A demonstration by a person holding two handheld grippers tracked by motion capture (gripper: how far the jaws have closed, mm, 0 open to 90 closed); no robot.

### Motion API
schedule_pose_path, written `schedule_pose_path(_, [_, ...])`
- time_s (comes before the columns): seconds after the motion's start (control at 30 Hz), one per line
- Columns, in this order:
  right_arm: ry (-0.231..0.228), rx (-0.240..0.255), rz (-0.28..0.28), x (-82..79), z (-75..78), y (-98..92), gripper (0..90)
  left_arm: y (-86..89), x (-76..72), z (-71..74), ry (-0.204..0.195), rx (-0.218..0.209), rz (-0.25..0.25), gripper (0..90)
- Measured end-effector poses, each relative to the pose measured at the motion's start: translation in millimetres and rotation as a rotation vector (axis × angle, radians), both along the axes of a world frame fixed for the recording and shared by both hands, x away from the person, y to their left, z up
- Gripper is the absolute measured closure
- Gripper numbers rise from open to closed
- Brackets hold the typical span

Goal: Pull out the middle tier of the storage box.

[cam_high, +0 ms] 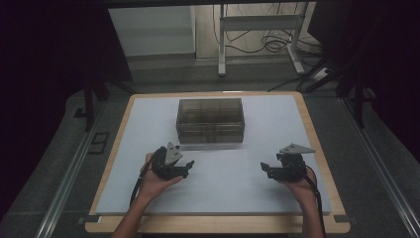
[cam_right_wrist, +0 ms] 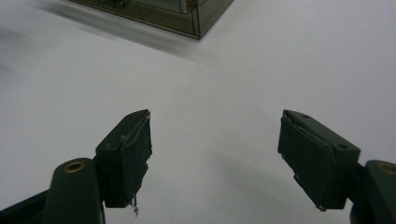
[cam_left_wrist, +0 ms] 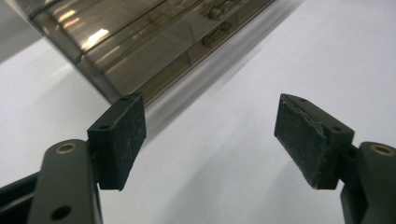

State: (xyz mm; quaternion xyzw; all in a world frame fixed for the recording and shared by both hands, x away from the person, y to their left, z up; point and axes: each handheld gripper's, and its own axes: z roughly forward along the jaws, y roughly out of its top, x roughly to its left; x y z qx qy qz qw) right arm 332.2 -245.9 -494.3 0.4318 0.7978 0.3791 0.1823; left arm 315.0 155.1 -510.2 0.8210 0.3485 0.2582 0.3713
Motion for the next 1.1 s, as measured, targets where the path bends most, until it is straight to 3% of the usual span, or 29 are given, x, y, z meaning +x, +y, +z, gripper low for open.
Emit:
schedule_pose_path(0.17, [-0.017,-0.002,0.004,-0.4,1.6,2.3,26.0,9.1,1.7,2.1,0.033,-0.039,0.047,27.8])
schedule_pose_path(0.37, [-0.022,-0.003,0.006,0.6,1.4,3.7,27.2,15.2,3.6,1.2,0.056,-0.052,0.06,28.4])
schedule_pose_path(0.53, [-0.048,-0.004,0.035,0.5,1.1,6.9,31.8,21.1,5.5,1.2,0.071,-0.069,0.109,32.0])
schedule_pose_path(1.1, [-0.055,-0.021,0.12,10.3,0.0,28.1,39.1,31.1,9.9,-1.8,0.103,-0.11,0.112,35.9])
